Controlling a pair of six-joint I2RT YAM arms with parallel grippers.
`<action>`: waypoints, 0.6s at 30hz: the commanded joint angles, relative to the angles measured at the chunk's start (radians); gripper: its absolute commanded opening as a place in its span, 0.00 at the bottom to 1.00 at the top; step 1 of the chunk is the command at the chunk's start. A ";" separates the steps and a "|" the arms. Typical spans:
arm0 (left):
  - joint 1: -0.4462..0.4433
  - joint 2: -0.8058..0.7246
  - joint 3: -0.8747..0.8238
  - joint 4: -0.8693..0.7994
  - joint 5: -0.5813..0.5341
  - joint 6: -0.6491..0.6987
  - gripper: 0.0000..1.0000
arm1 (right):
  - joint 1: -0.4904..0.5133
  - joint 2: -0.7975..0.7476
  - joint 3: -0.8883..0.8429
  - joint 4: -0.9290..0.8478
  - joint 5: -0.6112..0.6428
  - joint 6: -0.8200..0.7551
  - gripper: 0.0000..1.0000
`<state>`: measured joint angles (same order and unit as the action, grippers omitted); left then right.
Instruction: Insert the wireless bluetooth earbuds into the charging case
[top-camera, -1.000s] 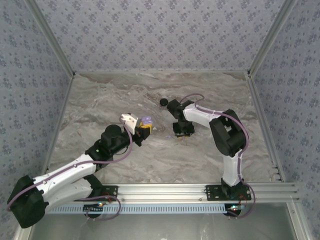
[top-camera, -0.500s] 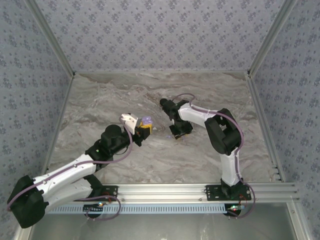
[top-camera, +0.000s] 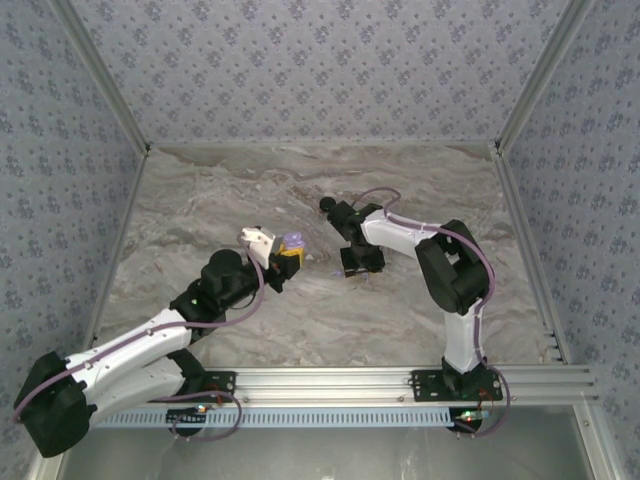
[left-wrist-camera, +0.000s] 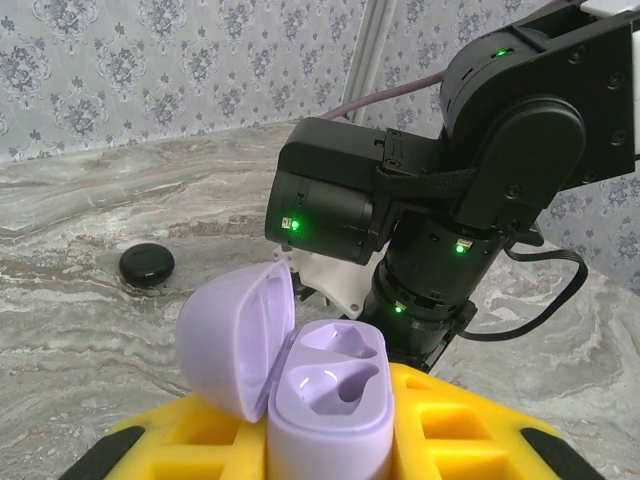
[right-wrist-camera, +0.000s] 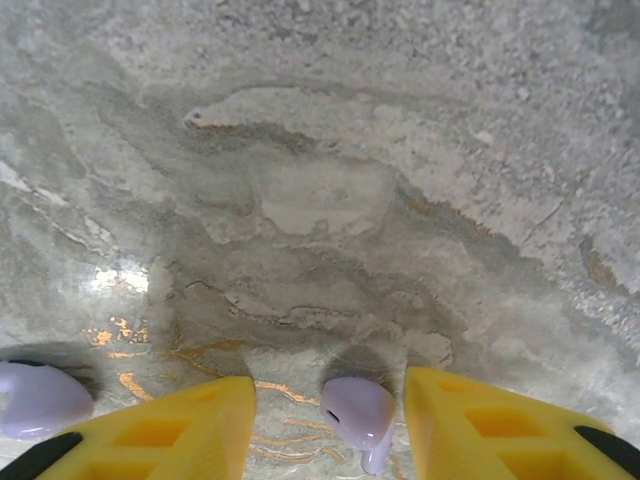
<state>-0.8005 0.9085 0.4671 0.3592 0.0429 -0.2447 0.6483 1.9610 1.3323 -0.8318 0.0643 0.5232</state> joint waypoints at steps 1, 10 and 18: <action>-0.006 -0.020 0.004 0.018 -0.005 -0.001 0.25 | 0.002 -0.016 -0.024 0.057 -0.032 0.099 0.45; -0.005 -0.019 -0.002 0.023 -0.008 -0.002 0.25 | -0.007 -0.013 -0.037 0.050 -0.018 0.128 0.38; -0.006 -0.019 -0.005 0.030 -0.006 -0.007 0.25 | -0.018 -0.026 -0.072 0.072 -0.013 0.140 0.37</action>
<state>-0.8005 0.9085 0.4660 0.3592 0.0429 -0.2455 0.6422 1.9347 1.2942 -0.7925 0.0509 0.6262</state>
